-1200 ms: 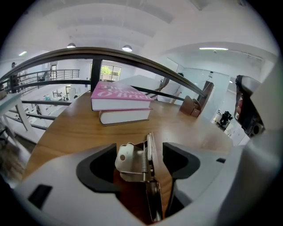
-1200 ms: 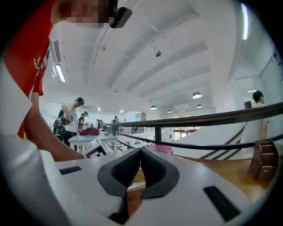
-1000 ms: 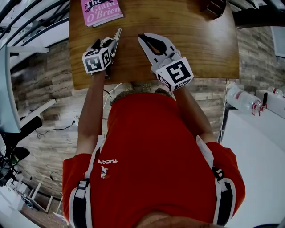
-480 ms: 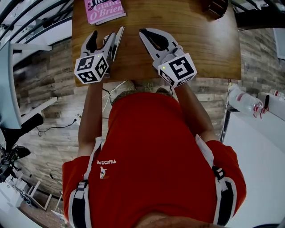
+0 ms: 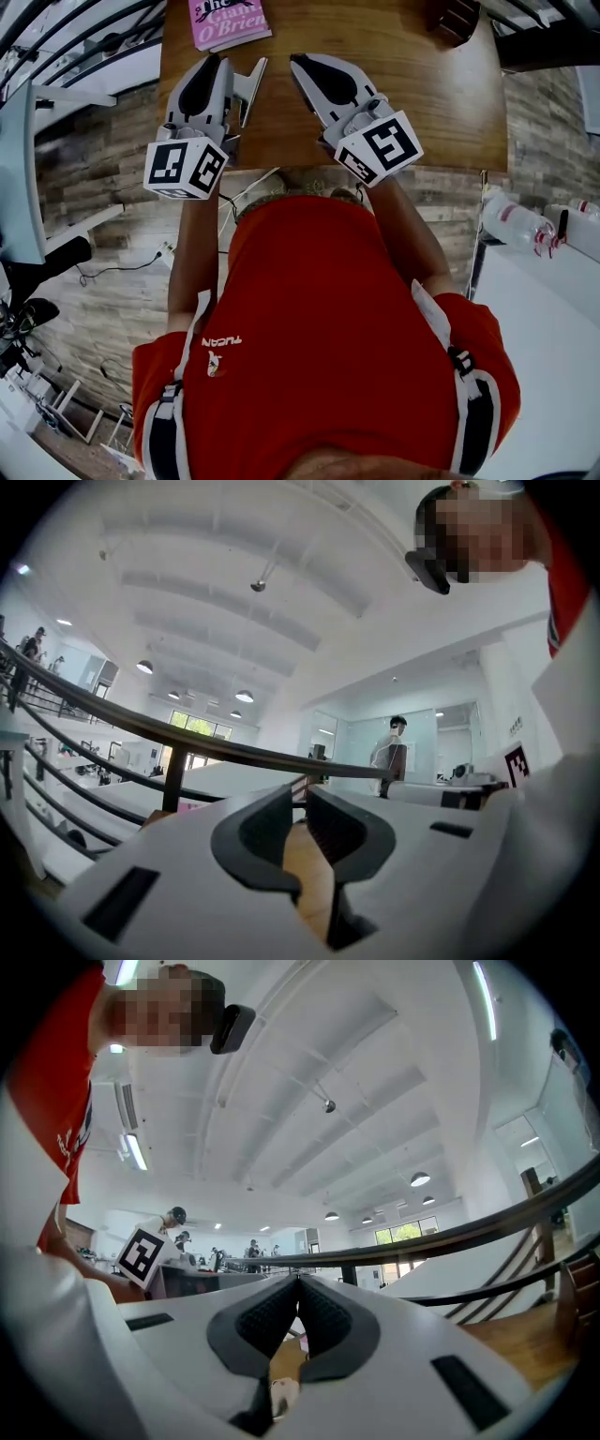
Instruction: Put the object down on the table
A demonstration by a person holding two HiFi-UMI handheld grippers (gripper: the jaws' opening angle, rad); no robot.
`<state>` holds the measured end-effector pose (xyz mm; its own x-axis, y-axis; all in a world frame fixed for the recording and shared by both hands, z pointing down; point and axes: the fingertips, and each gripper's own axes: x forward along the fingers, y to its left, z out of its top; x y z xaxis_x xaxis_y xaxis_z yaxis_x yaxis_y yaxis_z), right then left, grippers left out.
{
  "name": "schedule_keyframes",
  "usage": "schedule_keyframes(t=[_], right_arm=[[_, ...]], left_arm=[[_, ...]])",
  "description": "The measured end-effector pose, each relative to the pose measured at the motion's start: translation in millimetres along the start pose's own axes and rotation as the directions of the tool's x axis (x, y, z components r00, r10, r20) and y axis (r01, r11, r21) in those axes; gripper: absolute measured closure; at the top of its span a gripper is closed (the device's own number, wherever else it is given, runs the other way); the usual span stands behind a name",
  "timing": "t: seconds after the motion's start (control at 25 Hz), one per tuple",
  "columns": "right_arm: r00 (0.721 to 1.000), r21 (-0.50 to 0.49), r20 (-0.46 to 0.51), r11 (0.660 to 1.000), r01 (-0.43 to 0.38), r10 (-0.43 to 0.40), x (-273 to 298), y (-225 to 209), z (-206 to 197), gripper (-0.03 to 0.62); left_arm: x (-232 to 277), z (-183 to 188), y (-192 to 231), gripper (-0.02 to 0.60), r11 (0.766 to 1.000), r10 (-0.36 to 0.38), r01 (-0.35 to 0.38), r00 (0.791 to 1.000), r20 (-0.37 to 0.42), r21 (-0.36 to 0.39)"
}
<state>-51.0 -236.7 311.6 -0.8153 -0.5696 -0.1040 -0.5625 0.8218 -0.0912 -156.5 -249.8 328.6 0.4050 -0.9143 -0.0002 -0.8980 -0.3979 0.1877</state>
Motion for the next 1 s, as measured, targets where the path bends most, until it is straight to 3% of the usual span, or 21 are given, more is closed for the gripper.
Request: schedule_keyframes(t=[0.12,0.36,0.56,1.0], right_arm=[[1.000,-0.016,0.026,1.000,-0.014,0.014,-3.1,9.3,9.7,0.569],[0.997,-0.055,0.060,0.998,-0.037,0.041,-14.3,26.5,21.4,0.569],[0.996,-0.037,0.078,0.999,-0.035,0.038,-21.3,31.7,23.9,0.569],[0.996,-0.061,0.075,0.997,-0.040,0.045,-20.0,35.1,25.3,0.569]], left_arm=[[-11.1,12.7,-9.6,0.564,1.000,-0.010,0.010,0.998,0.054,0.011],[-32.3,34.6,-37.1,0.572,0.995,-0.083,0.075,0.986,0.143,0.062],[-37.1,38.0,-51.4,0.572,0.992,-0.116,0.107,0.981,0.153,0.064],[-39.2,39.6,-51.2,0.572,0.993,-0.113,0.107,0.981,0.158,0.048]])
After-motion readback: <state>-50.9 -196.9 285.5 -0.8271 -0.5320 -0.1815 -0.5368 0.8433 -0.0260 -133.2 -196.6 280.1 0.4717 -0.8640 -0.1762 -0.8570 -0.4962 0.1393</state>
